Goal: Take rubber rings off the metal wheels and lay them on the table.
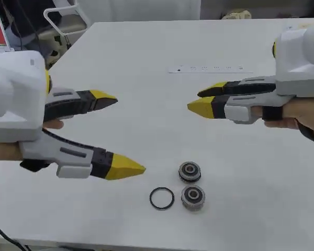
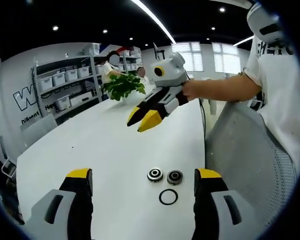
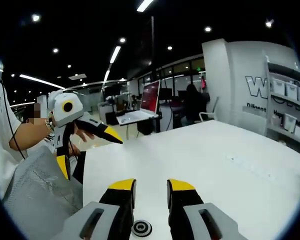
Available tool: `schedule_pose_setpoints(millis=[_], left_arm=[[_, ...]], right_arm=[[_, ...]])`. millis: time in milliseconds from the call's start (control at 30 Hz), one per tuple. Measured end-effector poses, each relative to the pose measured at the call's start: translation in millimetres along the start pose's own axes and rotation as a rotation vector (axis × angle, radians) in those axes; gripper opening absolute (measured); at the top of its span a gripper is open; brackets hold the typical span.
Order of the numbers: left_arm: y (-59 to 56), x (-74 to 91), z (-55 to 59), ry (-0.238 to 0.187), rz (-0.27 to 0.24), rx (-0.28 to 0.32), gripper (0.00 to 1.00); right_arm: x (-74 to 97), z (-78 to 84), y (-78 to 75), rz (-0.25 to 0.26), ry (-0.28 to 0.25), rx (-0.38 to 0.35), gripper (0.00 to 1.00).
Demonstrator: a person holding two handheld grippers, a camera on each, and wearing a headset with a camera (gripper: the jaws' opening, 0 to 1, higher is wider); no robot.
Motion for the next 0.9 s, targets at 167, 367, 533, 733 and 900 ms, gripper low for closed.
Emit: schedule_pose_setpoints(millis=[167,367,533,733,900], left_arm=[[6.3,-21.0,-7.4,0.008,0.029,-0.03,0.81],[10.0,-50.1,-10.7,-0.006,0.036,-0.092,0.77],[10.8,-72.5,-3.1,-0.014,0.016,-0.103,0.72],[3.1,-90.6,16.2,-0.006,0.013,-0.107,0.66],[0.7,-98.3,33.7,-0.027,0.017,-0.003,0.59]], right_arm=[[-2.3,20.3,-8.1,0.008,0.021,0.013,0.24],[-4.0,46.4,-12.5,-0.019,0.034,-0.018,0.26],[-7.1,67.1,-11.9,-0.037,0.074,-0.034,0.27],[-10.7,83.2,-5.8,-0.06,0.129,-0.016,0.27],[-12.3,98.5,-0.8,-0.079,0.185,-0.003,0.27]])
Point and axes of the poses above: the centre of the closed fingertips' face, and the gripper's own axes: x roughly backward along the fingers, y roughly to its left, z roughly out of its underside, the point moved 5 cm from there along x, roughly backward along the fingers, and after that the axes turned 2 degrees about x, right-handed, at the moved point
